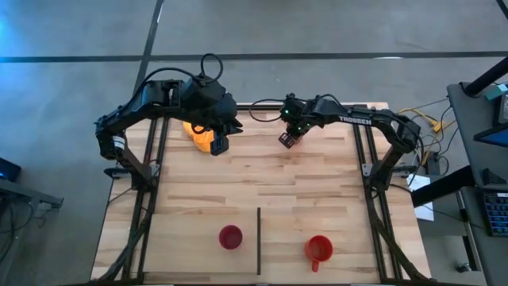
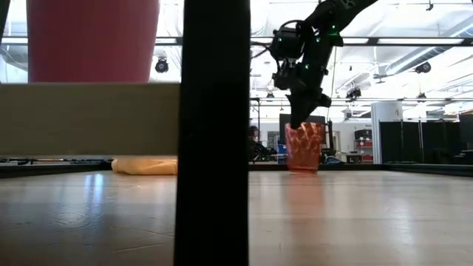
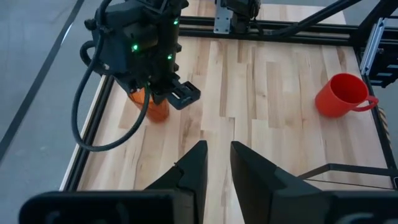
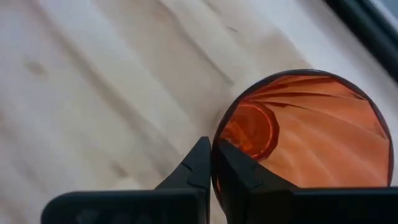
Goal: Stack small to large cups/mugs on shelf
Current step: Put the orange cup on the shelf
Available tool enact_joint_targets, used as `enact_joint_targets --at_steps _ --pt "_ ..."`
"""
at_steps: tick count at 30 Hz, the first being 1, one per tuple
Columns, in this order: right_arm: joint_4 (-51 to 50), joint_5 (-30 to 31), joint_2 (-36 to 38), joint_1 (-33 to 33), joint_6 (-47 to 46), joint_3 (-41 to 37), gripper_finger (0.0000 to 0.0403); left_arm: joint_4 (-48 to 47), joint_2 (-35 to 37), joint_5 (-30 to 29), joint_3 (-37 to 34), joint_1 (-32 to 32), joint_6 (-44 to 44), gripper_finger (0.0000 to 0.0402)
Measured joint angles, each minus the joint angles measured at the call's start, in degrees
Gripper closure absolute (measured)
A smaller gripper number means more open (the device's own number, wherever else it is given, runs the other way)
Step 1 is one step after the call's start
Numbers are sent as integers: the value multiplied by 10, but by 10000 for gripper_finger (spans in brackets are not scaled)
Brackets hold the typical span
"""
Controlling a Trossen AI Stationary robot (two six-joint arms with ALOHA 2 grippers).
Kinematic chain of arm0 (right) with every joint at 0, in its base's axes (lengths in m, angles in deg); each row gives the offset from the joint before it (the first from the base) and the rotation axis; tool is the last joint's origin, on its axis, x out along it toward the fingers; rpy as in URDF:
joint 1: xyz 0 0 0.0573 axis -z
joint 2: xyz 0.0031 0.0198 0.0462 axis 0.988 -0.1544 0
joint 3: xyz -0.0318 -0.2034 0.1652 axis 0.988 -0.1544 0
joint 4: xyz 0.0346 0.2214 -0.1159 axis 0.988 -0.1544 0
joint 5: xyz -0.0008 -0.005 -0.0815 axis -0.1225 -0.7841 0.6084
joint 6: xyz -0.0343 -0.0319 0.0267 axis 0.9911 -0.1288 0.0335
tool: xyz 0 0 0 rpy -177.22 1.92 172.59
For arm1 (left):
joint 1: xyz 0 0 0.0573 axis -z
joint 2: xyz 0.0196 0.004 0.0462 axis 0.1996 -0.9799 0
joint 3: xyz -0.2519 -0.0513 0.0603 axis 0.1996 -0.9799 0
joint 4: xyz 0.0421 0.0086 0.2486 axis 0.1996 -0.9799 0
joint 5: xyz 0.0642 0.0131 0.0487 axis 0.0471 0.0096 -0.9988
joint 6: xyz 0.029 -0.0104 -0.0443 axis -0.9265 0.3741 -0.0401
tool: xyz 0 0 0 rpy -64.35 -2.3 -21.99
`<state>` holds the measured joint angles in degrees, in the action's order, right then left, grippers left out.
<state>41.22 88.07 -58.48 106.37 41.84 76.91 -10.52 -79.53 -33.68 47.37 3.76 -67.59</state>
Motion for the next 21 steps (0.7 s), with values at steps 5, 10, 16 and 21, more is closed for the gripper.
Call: enact_joint_targets --at_steps 5,10,16,21 --pt "56 -38 19 -32 -2 0 393 0 0 0 0 0 17 346" --pt "98 -58 43 -68 4 22 393 -14 5 -2 0 0 59 346" --pt "144 -61 53 -119 20 62 394 -106 9 -18 0 0 134 346" --pt "141 -60 35 -159 43 89 394 -156 10 -19 -9 6 179 346"
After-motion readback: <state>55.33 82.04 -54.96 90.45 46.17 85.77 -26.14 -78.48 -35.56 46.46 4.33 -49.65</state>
